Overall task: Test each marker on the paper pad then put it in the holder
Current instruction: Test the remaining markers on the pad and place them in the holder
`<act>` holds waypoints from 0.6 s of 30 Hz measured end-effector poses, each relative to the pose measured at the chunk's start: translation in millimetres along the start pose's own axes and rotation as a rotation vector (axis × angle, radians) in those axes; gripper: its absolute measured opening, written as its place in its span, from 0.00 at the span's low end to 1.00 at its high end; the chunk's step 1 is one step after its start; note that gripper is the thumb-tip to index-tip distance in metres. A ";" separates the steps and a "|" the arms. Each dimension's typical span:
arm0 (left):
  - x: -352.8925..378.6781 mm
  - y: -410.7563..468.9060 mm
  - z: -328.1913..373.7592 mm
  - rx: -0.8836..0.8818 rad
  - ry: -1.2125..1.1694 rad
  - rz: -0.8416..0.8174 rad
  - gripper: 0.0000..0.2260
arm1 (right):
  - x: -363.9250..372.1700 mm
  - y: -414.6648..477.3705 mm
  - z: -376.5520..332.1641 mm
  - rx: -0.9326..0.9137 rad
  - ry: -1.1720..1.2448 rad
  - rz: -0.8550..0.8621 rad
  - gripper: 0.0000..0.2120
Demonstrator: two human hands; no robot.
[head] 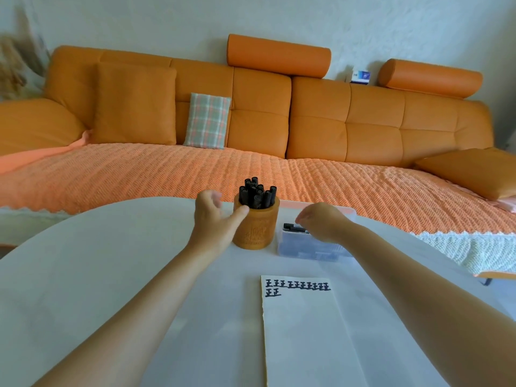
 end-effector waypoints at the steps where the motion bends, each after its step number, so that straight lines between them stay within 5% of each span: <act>1: -0.7 -6.8 -5.8 -0.055 -0.034 -0.032 0.20 | 3.7 -0.7 2.6 0.000 -0.049 -0.033 0.16; 5: 13.7 -42.1 -25.6 -0.141 0.094 -0.389 0.15 | 4.9 0.2 10.7 0.047 0.089 -0.138 0.15; 8: 32.6 -68.8 -27.7 -0.086 0.340 -0.626 0.20 | 9.4 1.5 7.5 0.038 0.045 -0.230 0.17; 13: 53.6 -84.2 -26.5 0.040 0.595 -0.801 0.41 | 20.8 17.2 9.6 0.022 -0.114 -0.208 0.19; 18: 61.0 -88.0 -29.1 0.112 0.653 -0.863 0.40 | 21.9 17.9 9.8 0.003 -0.095 -0.158 0.16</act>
Point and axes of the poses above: each hand's wrist, its own y-axis towards the middle knuckle, its own x-axis out of the palm, z = x × y, the point moved 6 cm from there along y, towards the middle knuckle, and after that the axes turned 13 degrees about -y, right-handed, at the moved point
